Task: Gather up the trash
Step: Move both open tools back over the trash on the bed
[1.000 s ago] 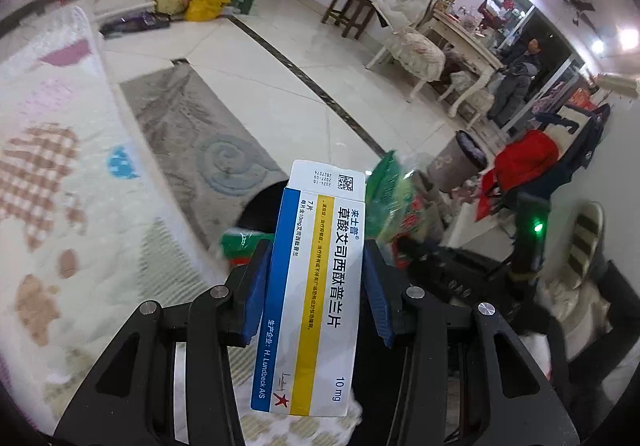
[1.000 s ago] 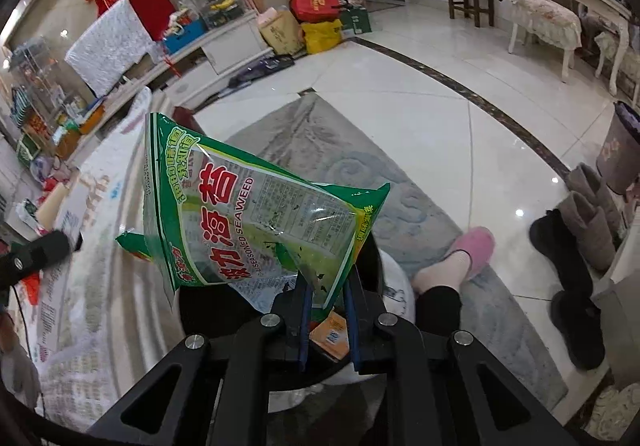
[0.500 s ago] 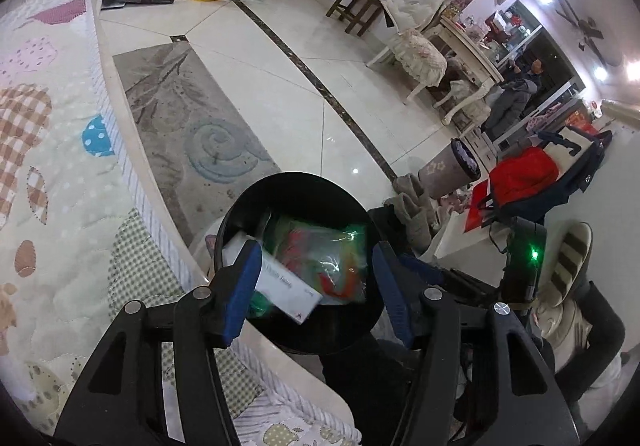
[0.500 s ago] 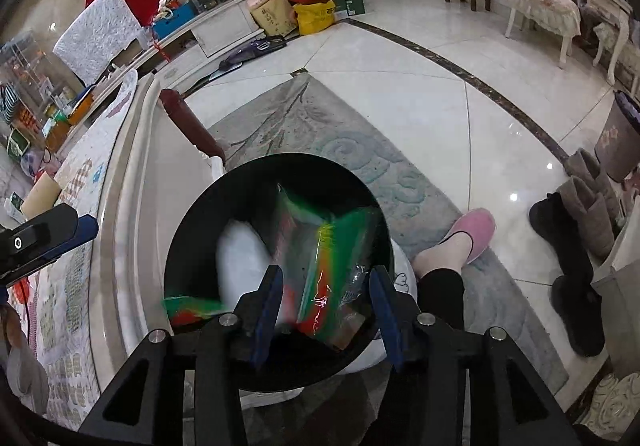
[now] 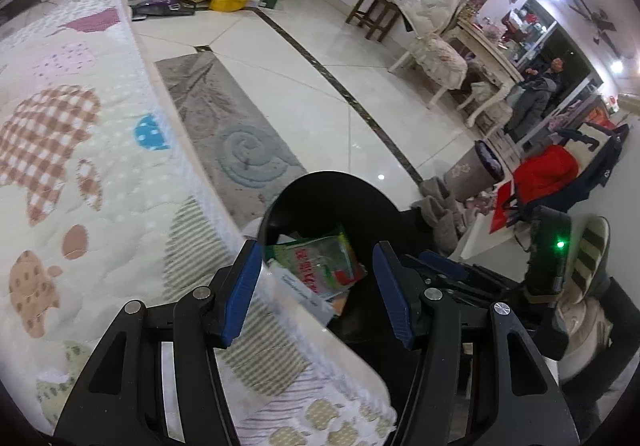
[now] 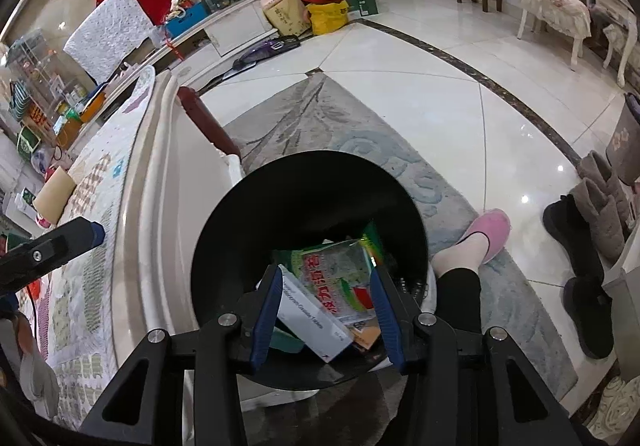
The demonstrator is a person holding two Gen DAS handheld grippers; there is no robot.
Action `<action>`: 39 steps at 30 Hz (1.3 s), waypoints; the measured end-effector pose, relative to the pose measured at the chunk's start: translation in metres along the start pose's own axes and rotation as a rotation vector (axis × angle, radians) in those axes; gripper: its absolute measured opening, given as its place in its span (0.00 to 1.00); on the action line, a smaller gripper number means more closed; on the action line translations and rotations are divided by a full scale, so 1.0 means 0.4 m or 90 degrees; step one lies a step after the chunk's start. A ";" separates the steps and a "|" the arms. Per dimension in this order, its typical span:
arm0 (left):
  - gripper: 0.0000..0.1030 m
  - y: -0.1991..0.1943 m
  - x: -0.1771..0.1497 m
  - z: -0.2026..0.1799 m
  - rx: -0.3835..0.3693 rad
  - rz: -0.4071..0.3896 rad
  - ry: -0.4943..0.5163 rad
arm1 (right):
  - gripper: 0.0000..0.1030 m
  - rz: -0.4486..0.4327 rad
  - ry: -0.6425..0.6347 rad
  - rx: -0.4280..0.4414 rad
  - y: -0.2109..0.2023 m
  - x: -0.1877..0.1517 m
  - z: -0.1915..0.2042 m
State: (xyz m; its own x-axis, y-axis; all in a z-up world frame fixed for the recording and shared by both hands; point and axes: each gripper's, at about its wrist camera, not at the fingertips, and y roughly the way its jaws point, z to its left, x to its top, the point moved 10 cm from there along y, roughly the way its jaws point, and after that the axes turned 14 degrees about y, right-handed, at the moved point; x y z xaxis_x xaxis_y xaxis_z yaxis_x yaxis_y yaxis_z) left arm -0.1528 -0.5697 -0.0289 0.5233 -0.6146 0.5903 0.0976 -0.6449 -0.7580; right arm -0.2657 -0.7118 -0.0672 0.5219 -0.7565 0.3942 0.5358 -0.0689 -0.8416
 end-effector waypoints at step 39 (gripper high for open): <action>0.58 -0.559 -0.322 0.553 0.305 -0.107 -0.181 | 0.73 0.087 -0.273 0.194 0.046 -0.252 0.710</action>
State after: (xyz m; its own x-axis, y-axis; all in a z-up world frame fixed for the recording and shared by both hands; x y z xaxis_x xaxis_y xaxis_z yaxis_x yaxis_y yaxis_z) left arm -0.0545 -0.2459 0.0032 0.6685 -0.3326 0.6652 0.5359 -0.4048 -0.7409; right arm -0.1198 -0.4522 -0.0176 0.7897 -0.4083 0.4580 0.5795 0.2513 -0.7752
